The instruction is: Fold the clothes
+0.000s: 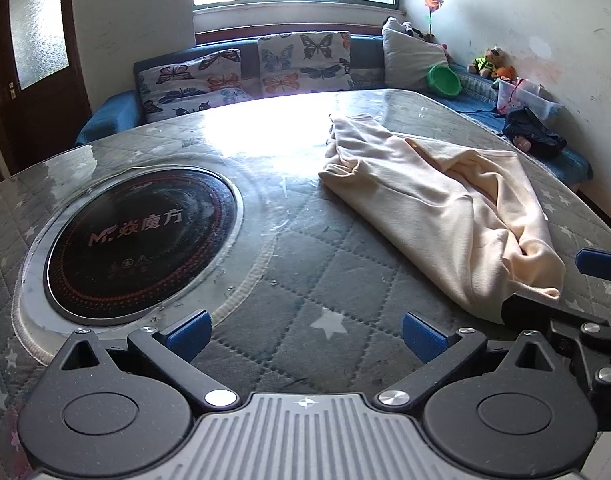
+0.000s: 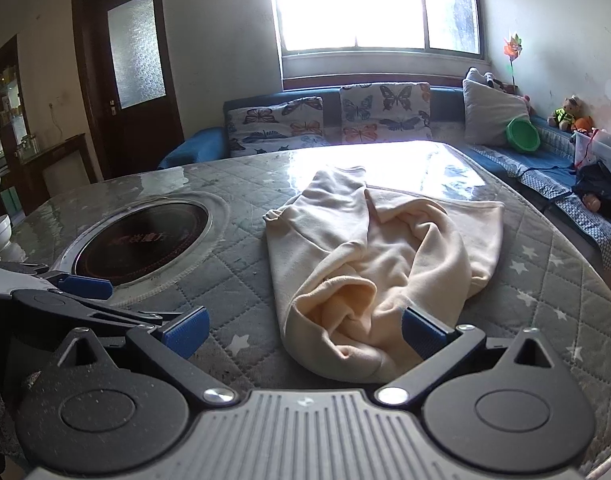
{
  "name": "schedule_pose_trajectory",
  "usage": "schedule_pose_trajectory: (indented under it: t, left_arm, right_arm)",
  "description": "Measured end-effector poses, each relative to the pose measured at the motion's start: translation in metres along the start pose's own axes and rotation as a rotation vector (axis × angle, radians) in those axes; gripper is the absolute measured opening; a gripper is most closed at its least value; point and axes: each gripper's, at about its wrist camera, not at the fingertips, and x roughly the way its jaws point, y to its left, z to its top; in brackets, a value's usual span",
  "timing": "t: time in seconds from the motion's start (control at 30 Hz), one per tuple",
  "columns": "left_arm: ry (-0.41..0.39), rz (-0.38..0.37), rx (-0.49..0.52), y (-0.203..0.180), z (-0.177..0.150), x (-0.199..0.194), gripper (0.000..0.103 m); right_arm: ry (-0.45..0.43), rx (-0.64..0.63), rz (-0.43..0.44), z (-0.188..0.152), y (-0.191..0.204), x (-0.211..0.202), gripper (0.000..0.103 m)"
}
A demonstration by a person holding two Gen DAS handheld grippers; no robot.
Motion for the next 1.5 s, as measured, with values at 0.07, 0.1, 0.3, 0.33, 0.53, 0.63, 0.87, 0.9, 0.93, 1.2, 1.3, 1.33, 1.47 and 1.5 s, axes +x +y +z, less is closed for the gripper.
schedule_pose_trajectory:
  t: [0.07, 0.1, 0.3, 0.33, 0.53, 0.63, 0.87, 0.9, 0.93, 1.2, 1.3, 1.33, 1.47, 1.5]
  left_arm:
    - [0.01, 0.0, -0.001, 0.0, 0.0, 0.001, 0.103]
    - [0.015, -0.001, -0.001, 0.0, -0.001, 0.002, 0.103]
    - [0.046, -0.002, -0.004, 0.0, -0.002, 0.004, 0.103]
    - [0.044, -0.004, -0.006, 0.0, -0.004, 0.004, 0.103]
    - [0.052, 0.004, -0.003, -0.008, -0.01, 0.0, 0.103]
    - [0.059, 0.005, -0.003, -0.009, -0.011, 0.0, 0.103]
    - [0.064, 0.005, 0.0, -0.012, -0.013, -0.002, 0.103]
    - [0.066, 0.004, -0.001, -0.012, -0.013, -0.002, 0.103]
    - [0.066, 0.003, 0.0, -0.012, -0.014, -0.002, 0.103]
    - [0.072, -0.004, -0.009, -0.014, -0.016, -0.002, 0.103]
    - [0.077, -0.009, -0.021, -0.014, -0.017, -0.002, 0.103]
    - [0.078, -0.007, -0.023, -0.014, -0.017, -0.002, 0.103]
    - [0.081, -0.003, -0.03, -0.013, -0.017, -0.001, 0.103]
    - [0.081, -0.002, -0.031, -0.012, -0.017, -0.001, 0.103]
  right_arm:
    - [-0.001, -0.001, 0.002, -0.001, 0.0, -0.001, 0.103]
    - [-0.001, -0.001, 0.003, -0.002, -0.001, -0.002, 0.103]
    - [0.002, 0.007, 0.004, -0.01, -0.008, 0.002, 0.103]
    - [0.003, 0.008, 0.001, -0.011, -0.007, -0.001, 0.103]
    - [0.036, 0.025, -0.014, -0.01, -0.002, -0.005, 0.103]
    - [0.048, 0.037, -0.025, -0.011, -0.002, -0.005, 0.103]
    - [0.072, 0.065, -0.077, -0.014, -0.004, -0.006, 0.103]
    - [0.076, 0.076, -0.086, -0.014, -0.005, -0.006, 0.103]
    - [0.08, 0.085, -0.092, -0.015, -0.006, -0.006, 0.103]
    - [0.094, 0.116, -0.146, -0.016, -0.006, -0.007, 0.103]
    - [0.094, 0.146, -0.147, -0.016, -0.006, -0.007, 0.103]
    - [0.094, 0.157, -0.144, -0.016, -0.005, -0.007, 0.103]
    - [0.098, 0.165, -0.145, -0.017, -0.003, -0.006, 0.103]
    - [0.101, 0.163, -0.148, -0.017, -0.003, -0.006, 0.103]
